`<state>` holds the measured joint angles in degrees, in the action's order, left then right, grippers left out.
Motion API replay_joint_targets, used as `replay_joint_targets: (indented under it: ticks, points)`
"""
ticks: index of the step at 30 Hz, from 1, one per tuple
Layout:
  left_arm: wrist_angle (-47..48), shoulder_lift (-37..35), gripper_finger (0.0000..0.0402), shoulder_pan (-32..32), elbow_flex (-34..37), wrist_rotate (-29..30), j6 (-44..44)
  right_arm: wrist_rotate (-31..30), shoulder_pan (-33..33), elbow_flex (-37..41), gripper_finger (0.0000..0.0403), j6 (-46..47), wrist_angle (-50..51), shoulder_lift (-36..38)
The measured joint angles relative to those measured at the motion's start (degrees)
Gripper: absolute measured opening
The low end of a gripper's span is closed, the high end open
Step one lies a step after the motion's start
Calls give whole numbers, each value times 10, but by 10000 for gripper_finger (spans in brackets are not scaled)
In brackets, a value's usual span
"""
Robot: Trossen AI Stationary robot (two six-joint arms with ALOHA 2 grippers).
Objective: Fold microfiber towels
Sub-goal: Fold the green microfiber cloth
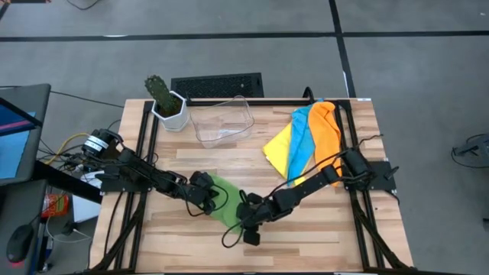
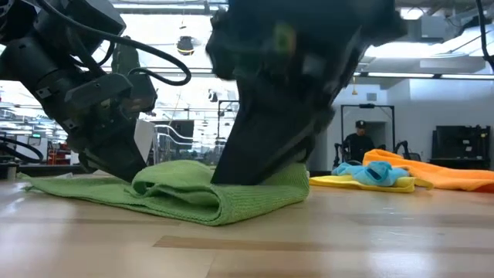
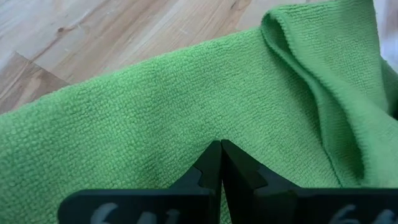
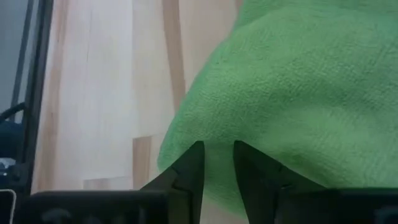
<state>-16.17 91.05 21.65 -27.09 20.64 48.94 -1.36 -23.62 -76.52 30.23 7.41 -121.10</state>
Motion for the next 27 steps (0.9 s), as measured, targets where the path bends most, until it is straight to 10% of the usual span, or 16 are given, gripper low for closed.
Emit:
replay_joint_targets:
  ticks: [27]
  points:
    - [-40, 0, 0, -17, 0, 1, 20, -65, 16, -30, 114, -109, -67, 9]
